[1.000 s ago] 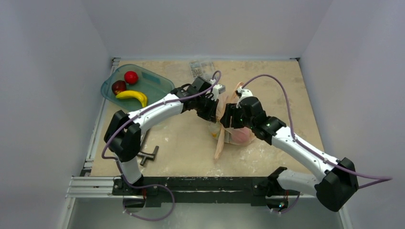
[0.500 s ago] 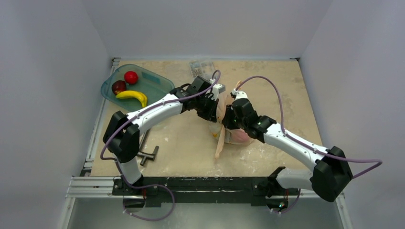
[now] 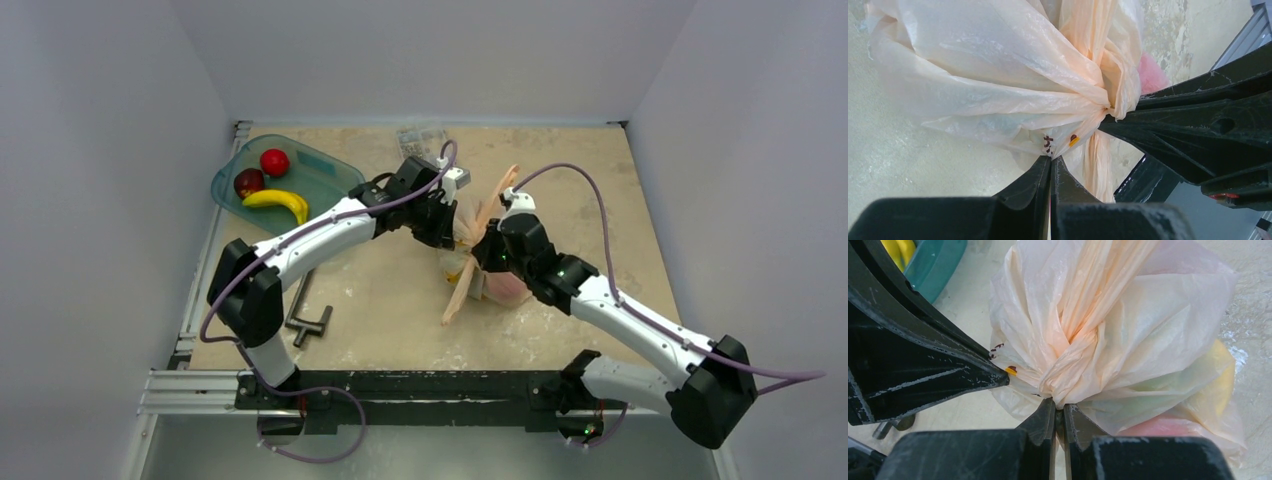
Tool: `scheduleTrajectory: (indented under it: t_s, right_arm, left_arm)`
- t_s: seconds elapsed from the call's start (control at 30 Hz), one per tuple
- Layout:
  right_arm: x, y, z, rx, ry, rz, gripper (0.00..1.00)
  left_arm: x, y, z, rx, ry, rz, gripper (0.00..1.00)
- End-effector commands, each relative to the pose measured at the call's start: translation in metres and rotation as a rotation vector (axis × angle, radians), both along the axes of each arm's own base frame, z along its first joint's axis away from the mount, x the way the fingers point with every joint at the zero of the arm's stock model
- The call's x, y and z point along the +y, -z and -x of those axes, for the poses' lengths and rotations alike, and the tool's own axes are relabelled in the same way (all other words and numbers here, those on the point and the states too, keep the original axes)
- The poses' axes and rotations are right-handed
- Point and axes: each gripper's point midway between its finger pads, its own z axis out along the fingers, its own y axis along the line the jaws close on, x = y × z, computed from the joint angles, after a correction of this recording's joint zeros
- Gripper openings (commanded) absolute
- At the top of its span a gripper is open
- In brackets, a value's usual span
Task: Take the fake fruits out of the plastic bag
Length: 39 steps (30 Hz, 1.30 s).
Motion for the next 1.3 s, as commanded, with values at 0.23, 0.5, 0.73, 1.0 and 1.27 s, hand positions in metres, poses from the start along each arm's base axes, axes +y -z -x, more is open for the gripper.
scheduleTrajectory:
  t_s: [0.23,0.5,0.73,1.0,1.27]
  right_arm:
    - [-0.051,-0.006,0.011,-0.088,0.192,-0.004,0.0]
    - [-0.042,-0.007,0.017,-0.085,0.07,0.04,0.21]
    - [-0.02,-0.006,0.026,-0.118,-0.126,0.045,0.29]
    - [0.015,-0.023,0.024,-0.172,-0.26,-0.066,0.16]
    - [0.011,-0.013,0.03,-0.114,-0.254,-0.044,0.26]
  left_arm:
    - [0.033,-0.03,-0.022,-0.12,-0.13,-0.02,0.0]
    - [0.013,-0.04,-0.007,-0.106,-0.004,0.093,0.01]
    - [-0.016,-0.038,0.021,-0.05,0.154,0.177,0.55]
    - [-0.023,0.006,0.027,0.064,0.171,0.046,0.62]
    - [-0.022,0.024,0.021,0.068,0.159,-0.018,0.55]
